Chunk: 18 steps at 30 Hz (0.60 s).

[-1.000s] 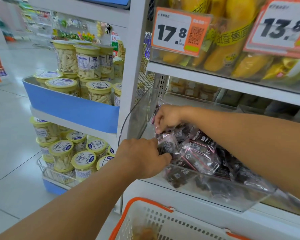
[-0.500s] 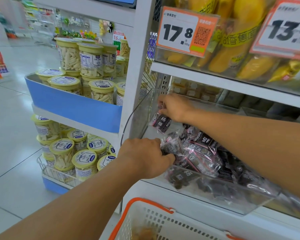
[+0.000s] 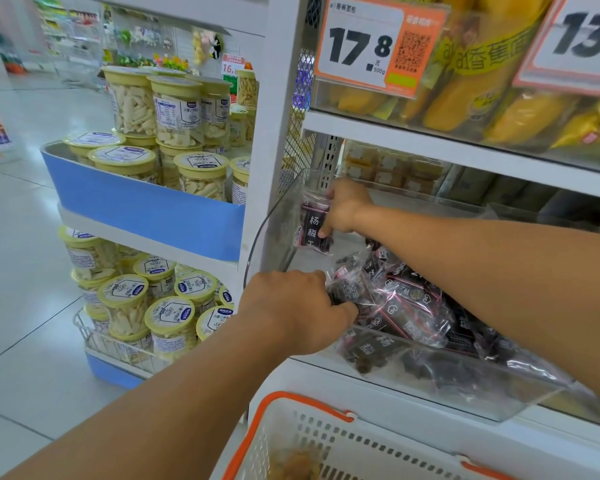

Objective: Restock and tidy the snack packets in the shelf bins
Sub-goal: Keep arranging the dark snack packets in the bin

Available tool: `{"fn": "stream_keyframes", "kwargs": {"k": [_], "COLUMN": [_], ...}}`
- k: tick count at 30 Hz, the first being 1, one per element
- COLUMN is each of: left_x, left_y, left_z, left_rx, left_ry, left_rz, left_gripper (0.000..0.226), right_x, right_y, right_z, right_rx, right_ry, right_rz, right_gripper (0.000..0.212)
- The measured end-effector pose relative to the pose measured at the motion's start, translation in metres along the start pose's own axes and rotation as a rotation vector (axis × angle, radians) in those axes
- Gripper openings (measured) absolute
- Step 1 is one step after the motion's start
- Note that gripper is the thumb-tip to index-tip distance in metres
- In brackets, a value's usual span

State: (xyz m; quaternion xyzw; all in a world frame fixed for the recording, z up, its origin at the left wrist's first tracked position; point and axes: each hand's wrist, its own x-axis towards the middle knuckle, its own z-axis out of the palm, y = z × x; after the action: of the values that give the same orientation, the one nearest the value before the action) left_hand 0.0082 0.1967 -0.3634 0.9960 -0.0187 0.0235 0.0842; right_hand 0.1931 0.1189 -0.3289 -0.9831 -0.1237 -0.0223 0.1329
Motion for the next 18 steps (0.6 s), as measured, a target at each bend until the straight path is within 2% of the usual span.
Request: {"fn": "stream_keyframes", "kwargs": {"k": [2, 6, 8, 11, 15, 18], "left_x": [0.000, 0.000, 0.000, 0.000, -0.001, -0.001], "left_y": [0.000, -0.001, -0.002, -0.002, -0.002, -0.001], "left_z": [0.001, 0.003, 0.003, 0.003, 0.003, 0.002], "left_rx": [0.002, 0.002, 0.001, -0.012, -0.017, -0.013], "left_ry": [0.006, 0.025, 0.024, 0.024, 0.031, 0.021], "left_rz": [-0.001, 0.015, 0.014, 0.011, 0.011, 0.001], "left_gripper": [0.051, 0.052, 0.052, 0.050, 0.049, 0.049], "right_x": [0.000, -0.004, -0.007, -0.012, -0.013, -0.017], "right_y": [0.002, 0.004, 0.004, 0.011, 0.034, 0.051], "right_z": [0.000, -0.007, -0.014, -0.029, -0.049, -0.054], "right_rx": [0.029, -0.203, -0.228, -0.200, -0.332, -0.408], "right_ry": [0.010, 0.040, 0.047, 0.003, -0.162, -0.306], "right_rz": [-0.045, -0.129, -0.138, -0.151, -0.100, -0.079], "right_gripper": [0.077, 0.105, 0.111, 0.104, 0.063, 0.052]}}
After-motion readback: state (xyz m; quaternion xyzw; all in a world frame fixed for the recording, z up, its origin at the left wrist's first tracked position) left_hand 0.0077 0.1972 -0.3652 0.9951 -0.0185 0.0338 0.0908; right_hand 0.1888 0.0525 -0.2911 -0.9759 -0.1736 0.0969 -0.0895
